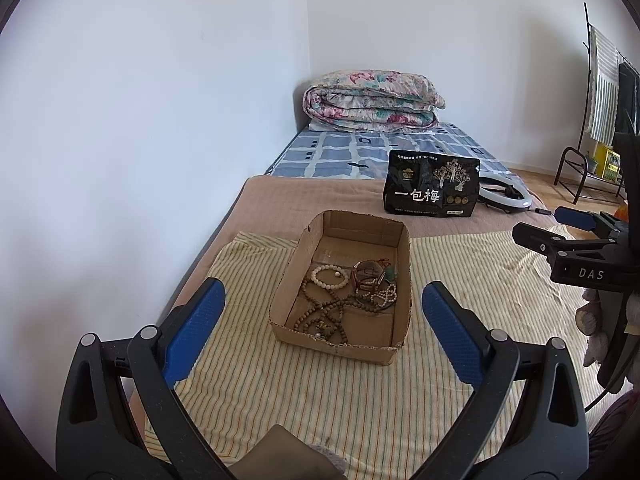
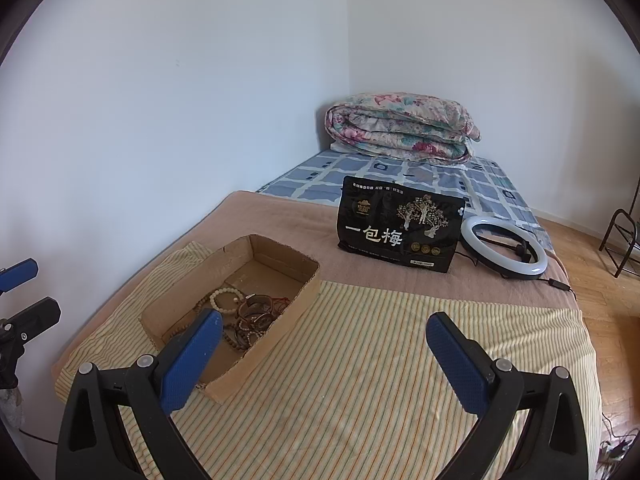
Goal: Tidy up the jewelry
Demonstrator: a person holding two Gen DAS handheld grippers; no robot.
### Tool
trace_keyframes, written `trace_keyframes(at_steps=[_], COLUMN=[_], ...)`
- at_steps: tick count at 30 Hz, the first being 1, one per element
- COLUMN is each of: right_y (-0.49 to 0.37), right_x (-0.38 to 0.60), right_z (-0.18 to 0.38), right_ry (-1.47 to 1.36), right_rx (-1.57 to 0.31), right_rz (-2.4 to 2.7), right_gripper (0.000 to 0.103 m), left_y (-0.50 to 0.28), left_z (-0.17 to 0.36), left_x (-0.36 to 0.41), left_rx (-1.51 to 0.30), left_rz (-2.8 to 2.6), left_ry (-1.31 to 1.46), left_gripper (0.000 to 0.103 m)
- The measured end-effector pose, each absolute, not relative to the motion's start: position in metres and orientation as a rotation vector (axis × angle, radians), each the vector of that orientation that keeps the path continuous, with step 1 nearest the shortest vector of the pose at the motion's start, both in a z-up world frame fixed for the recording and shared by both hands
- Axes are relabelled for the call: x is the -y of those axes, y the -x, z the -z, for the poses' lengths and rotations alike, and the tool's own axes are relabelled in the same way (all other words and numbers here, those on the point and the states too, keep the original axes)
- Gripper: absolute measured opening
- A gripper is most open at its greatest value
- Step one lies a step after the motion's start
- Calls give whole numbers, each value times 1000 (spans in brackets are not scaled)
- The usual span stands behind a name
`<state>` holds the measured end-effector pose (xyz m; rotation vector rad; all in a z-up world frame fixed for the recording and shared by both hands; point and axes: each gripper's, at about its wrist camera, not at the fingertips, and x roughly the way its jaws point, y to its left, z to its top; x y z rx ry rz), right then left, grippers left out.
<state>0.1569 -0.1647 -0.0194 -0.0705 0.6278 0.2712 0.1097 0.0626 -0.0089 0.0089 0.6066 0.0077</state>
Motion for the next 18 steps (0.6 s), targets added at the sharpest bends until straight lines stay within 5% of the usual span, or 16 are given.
trace_keyframes(at_steps=[18], right_y=[-157], right_x=[165], right_z=[19], right_ry=[69], right_rx=[-629], right_rz=[-272], right_gripper=[103], left_y=[-108], left_z=[10], left_x=[-59], left_rx=[-606], left_rz=[-9], left_ry=[-13], left_gripper=[101])
